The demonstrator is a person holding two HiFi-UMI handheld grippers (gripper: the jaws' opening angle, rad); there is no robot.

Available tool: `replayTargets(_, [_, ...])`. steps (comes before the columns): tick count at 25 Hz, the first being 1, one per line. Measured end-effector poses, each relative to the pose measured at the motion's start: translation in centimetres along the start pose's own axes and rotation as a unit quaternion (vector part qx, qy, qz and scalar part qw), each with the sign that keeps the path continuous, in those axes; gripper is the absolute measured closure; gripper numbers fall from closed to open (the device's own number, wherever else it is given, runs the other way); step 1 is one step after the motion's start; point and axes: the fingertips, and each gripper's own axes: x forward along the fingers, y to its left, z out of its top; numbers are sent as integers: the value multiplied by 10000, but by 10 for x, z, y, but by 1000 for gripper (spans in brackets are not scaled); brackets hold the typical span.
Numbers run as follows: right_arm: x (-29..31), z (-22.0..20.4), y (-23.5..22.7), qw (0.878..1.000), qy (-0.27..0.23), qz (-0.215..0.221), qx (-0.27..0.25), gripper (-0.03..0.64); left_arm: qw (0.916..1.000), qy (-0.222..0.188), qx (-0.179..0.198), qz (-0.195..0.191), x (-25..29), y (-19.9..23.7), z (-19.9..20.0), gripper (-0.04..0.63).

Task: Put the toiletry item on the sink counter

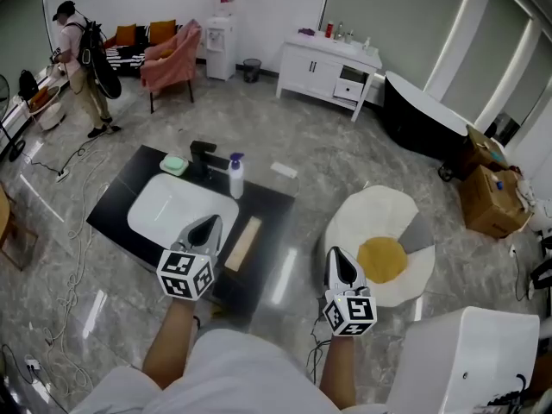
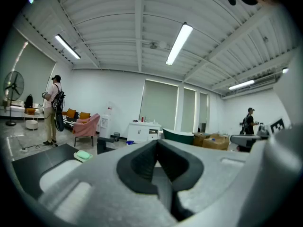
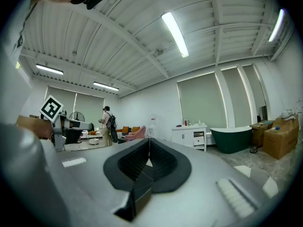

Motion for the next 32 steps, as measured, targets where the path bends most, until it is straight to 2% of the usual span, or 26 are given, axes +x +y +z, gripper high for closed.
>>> replayTargets(17, [15, 13, -29, 9999, -117, -95, 0, 612, 9990, -311, 294, -153, 22, -13, 30, 597])
replayTargets(32, [17, 16, -36, 9997, -156, -159, -69, 612, 9985, -447, 197, -262, 26, -17, 34, 598])
